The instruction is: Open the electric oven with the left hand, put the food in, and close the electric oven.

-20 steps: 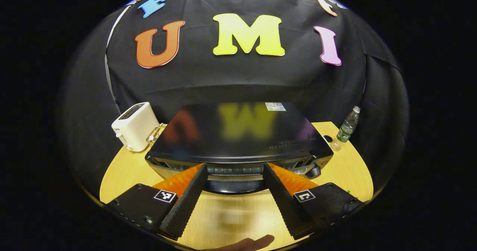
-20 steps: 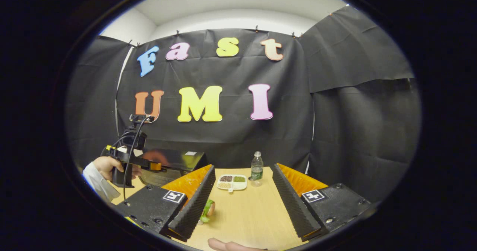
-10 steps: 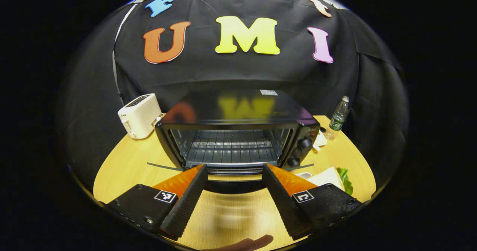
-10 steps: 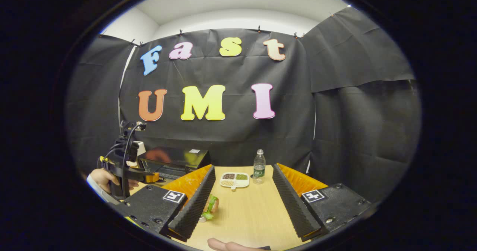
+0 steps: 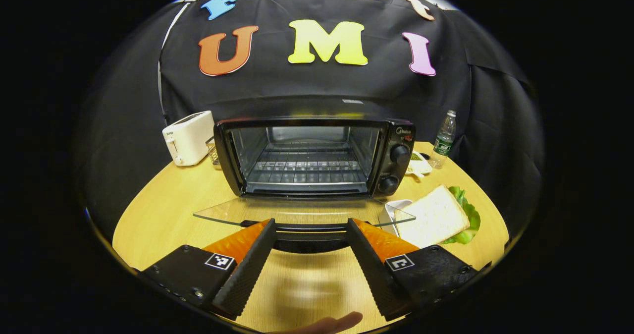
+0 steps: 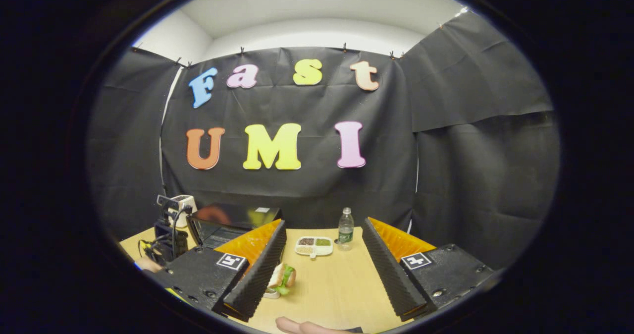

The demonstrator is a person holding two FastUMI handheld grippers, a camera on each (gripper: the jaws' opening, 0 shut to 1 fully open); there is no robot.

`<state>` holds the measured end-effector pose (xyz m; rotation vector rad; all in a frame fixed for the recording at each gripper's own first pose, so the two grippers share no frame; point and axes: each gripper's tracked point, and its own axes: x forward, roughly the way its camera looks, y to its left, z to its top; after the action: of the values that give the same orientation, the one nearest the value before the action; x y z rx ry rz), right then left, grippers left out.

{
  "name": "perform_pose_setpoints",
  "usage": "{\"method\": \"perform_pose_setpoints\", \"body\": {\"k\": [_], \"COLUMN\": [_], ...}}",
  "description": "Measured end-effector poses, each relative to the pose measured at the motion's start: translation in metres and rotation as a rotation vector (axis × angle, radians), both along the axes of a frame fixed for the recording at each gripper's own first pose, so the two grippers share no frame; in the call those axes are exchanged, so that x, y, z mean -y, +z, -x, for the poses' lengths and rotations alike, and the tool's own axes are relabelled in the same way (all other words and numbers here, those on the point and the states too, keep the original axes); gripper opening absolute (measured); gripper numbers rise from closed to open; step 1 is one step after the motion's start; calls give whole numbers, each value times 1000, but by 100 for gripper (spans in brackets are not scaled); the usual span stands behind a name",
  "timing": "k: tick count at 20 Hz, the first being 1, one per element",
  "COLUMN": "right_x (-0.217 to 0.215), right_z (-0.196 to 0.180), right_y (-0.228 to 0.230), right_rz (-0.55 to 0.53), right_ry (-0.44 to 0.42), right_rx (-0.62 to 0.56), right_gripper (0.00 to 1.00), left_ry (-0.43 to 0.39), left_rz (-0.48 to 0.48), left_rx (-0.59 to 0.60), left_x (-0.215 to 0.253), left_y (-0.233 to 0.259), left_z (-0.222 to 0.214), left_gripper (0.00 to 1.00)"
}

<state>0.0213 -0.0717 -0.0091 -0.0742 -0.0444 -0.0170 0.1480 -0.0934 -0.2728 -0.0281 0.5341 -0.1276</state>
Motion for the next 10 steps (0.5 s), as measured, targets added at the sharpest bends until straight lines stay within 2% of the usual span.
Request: {"method": "perform_pose_setpoints", "body": {"k": [4,10], "right_x": [-1,-2], "right_z": [6,14], "right_y": [12,36], "right_rz": [-6,0], "right_ry": [2,-10], "right_rx": [20,66], "right_gripper": [99,99], "left_ry": [-5,17], "left_rz": [-6,34], "left_rx": [11,-43], "left_x": [0,1], "left_y": [-21,-65], "left_z": [12,18], "left_gripper": [95,93]}}
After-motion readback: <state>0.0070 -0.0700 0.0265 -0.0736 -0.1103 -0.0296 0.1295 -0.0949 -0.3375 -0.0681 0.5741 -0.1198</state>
